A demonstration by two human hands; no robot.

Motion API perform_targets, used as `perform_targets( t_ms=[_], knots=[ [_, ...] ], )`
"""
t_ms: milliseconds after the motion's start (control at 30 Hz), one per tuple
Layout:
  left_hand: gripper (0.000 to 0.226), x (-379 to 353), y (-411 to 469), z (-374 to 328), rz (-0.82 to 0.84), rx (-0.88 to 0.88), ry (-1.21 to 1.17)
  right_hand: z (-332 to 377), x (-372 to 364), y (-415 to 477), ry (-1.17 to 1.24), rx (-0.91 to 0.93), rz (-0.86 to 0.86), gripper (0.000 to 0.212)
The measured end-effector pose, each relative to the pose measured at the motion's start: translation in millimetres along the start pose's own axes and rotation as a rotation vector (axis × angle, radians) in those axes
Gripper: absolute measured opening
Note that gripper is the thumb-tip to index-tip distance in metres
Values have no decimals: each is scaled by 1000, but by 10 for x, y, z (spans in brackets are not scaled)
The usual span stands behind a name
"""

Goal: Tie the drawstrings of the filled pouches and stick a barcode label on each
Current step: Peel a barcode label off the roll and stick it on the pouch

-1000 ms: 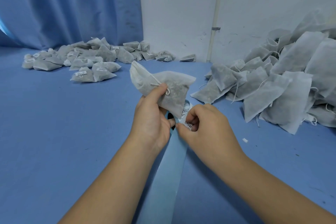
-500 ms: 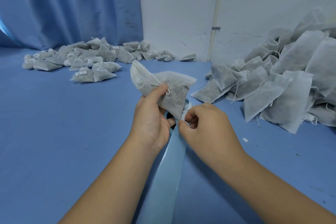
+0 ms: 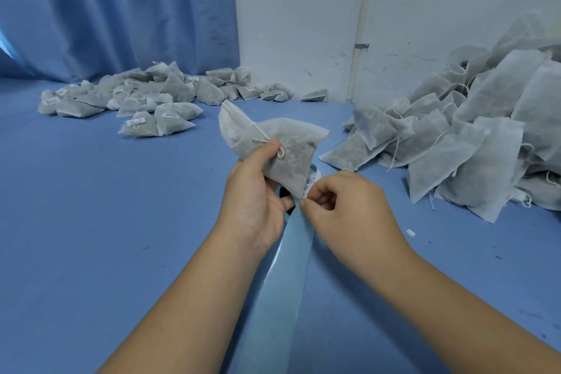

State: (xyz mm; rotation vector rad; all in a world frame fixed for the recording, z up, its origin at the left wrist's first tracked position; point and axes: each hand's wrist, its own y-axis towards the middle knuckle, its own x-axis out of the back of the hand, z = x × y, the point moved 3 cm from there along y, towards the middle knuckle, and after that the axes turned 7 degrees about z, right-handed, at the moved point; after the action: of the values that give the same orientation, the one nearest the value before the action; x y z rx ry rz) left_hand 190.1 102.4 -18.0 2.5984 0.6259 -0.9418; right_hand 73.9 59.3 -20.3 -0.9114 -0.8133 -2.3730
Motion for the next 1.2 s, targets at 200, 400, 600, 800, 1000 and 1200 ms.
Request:
perform_targets(
  t_ms=[200,400,600,800,1000,1200],
  knots=[
    [17,4,4,10,18,2,-3,-22,16,25,30,-26,14,11],
    [17,22,9,13,23,-5,15,-4,2,24,11,-14,15,9],
    [19,12,6,22,22,-6,12,10,-12,28,-56,-22,10,10],
    [17,12,13,21,22,-2,3,-21,20,42,76,-60,30,15],
    [12,12,18,22,18,-1,-19,-52,15,68,194,-119,54,19],
    [12,20,17,30,17,-7,-20,-68,29,79,216,-101,68,22]
  ],
)
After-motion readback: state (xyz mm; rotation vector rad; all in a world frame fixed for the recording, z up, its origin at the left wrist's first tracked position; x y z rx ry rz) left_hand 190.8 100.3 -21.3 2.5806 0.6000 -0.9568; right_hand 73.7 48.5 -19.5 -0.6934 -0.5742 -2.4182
